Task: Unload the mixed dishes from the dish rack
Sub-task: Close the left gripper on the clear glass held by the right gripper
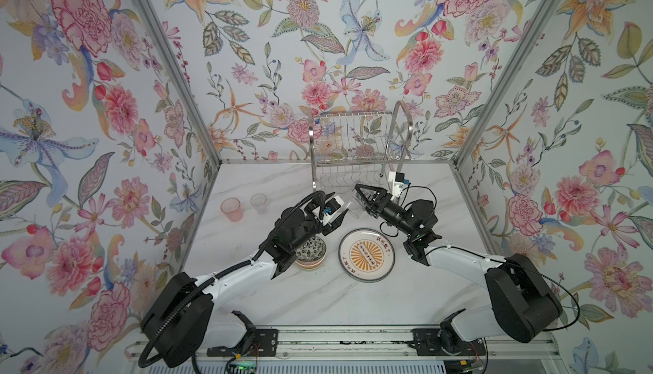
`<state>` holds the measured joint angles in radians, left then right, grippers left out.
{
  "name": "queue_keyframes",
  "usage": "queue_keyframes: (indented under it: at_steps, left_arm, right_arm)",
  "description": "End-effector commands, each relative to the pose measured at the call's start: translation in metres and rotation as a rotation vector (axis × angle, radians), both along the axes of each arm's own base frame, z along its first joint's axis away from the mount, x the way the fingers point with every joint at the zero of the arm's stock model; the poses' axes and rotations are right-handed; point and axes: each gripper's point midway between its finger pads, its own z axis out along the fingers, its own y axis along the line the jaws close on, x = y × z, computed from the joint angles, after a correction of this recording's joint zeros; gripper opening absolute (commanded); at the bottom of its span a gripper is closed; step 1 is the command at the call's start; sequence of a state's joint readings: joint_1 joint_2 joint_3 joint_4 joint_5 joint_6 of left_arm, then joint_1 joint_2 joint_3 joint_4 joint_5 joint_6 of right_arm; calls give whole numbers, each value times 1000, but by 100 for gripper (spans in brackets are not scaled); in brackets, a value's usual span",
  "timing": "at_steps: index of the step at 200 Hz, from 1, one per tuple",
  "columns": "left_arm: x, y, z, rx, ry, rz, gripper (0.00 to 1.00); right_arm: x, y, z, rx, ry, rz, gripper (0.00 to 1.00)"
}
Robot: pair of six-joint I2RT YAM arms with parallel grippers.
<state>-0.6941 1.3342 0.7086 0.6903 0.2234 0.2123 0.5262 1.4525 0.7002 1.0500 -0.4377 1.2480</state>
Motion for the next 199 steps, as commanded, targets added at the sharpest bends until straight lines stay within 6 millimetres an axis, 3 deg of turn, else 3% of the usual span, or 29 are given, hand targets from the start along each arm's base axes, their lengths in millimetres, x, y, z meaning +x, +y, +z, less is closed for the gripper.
queue_keyframes:
  at_steps: [1,31,50,70,84,135,155,177,199]
  left_arm:
    - [-1,-12,31,-82,-67,-38,58]
    - [2,-13,34,-112,-72,-35,42]
    - [3,-13,34,-132,-69,-29,39]
    - [3,-14,33,-147,-65,-32,28]
    - [4,-15,34,-155,-64,-30,26]
    - [5,-16,37,-174,-83,-23,0]
    - [5,-14,41,-197,-87,-15,0]
    - [3,-11,45,-218,-92,-6,0]
    - [1,-5,45,-214,-96,9,0]
  right_arm:
    - [-3,-2,8,31,-13,-6,0]
    - [-3,-4,5,36,-6,-11,0]
    - [-3,-2,3,38,0,-7,0]
    - [-3,0,3,57,-3,-4,0]
    - [-3,1,4,69,-1,-2,0]
    - [-2,4,0,65,-1,6,0]
    - [-1,1,-4,50,-4,4,18]
    - [2,-6,-4,46,-17,-13,53]
    - [7,-15,-1,21,-36,-41,74]
